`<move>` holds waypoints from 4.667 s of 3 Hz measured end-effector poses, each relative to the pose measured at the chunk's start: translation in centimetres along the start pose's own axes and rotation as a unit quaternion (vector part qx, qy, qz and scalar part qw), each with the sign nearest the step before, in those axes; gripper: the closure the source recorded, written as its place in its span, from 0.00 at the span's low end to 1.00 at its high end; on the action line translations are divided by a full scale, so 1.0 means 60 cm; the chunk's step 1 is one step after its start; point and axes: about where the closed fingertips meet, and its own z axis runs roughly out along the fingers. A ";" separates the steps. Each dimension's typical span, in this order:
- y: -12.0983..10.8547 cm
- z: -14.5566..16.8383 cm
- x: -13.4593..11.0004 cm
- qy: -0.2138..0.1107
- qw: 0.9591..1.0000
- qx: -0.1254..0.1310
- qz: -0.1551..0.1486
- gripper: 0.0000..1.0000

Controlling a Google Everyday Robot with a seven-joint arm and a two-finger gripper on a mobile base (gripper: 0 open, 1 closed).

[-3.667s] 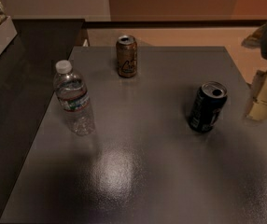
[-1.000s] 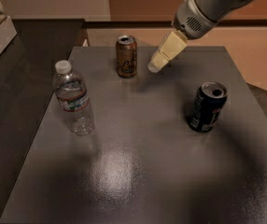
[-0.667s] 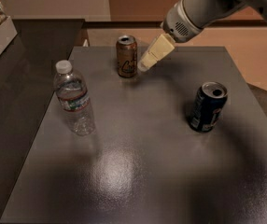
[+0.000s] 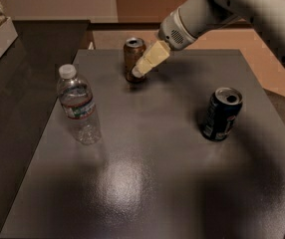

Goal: Move orange can near water bottle

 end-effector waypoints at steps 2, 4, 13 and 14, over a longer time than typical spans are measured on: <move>-0.013 0.037 -0.023 -0.019 1.000 0.014 0.005 0.00; -0.031 0.054 -0.046 -0.033 0.999 0.016 0.009 0.16; 0.295 -0.034 -0.034 -0.050 0.972 -0.168 -0.154 0.82; 0.309 -0.021 -0.019 -0.041 0.972 -0.174 -0.152 0.59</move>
Offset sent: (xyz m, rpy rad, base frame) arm 0.0325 0.0254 0.0007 0.0531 -0.0533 -0.0630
